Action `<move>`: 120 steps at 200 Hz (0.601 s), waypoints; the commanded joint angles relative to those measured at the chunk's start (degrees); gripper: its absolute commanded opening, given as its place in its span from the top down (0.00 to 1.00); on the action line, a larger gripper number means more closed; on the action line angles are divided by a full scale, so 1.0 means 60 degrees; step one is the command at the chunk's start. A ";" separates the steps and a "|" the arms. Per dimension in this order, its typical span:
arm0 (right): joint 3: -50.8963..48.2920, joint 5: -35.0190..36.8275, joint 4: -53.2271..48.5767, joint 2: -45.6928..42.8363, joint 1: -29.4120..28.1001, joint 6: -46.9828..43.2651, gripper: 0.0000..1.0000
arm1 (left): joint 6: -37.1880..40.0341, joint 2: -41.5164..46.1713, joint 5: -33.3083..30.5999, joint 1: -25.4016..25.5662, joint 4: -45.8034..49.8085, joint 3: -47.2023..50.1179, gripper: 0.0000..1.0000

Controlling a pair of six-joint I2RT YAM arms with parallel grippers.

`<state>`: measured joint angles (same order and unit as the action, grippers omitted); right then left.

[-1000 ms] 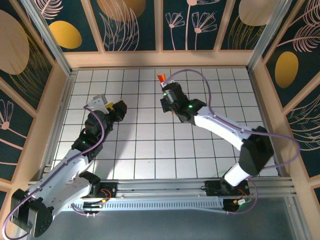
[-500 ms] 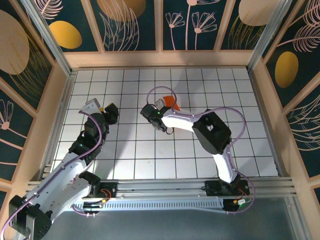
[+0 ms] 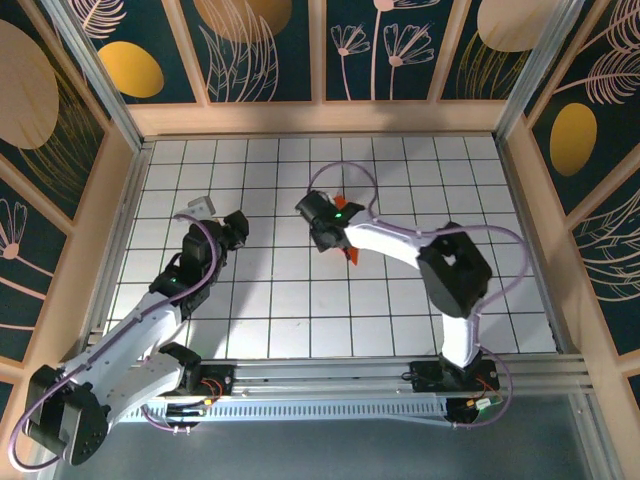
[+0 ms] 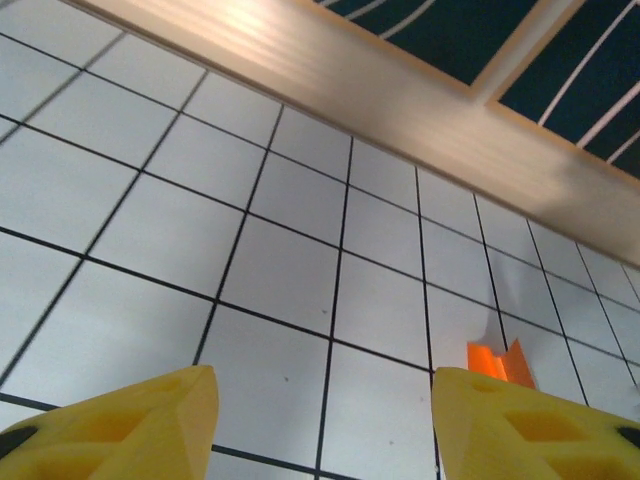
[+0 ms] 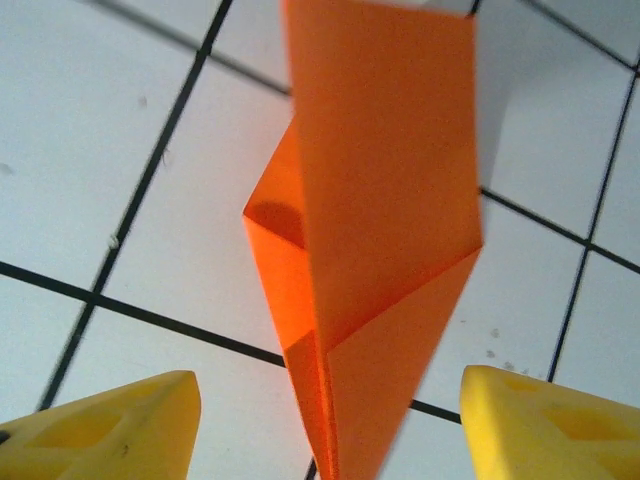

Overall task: Fold a paper plane with a square sheet of paper (fold left side to right side)
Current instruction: Turn over the paper at the center of the table, then pick up the paper from the center of the table.

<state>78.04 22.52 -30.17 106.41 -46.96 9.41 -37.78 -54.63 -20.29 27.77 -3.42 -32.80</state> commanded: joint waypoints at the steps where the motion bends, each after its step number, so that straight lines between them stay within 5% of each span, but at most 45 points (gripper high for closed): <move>1: -0.0723 -0.1606 0.1121 -0.1407 0.0676 0.0499 0.26 | -0.0078 -0.0621 0.1048 0.0027 -0.0531 -0.0404 0.41; 71: -0.4703 -0.5362 0.5195 -0.4706 0.3765 0.2966 0.06 | -0.0536 -0.4464 0.5186 0.0066 -0.1847 -0.1923 0.37; 120: -0.6404 -0.7216 0.6890 -0.5440 0.5431 0.4183 0.01 | -0.1173 -0.7188 0.6870 0.0458 -0.2698 -0.3493 0.36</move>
<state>42.44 -12.60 2.74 75.92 -16.95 29.06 -41.65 -92.64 12.36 29.34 -14.22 -49.43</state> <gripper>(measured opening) 0.991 0.640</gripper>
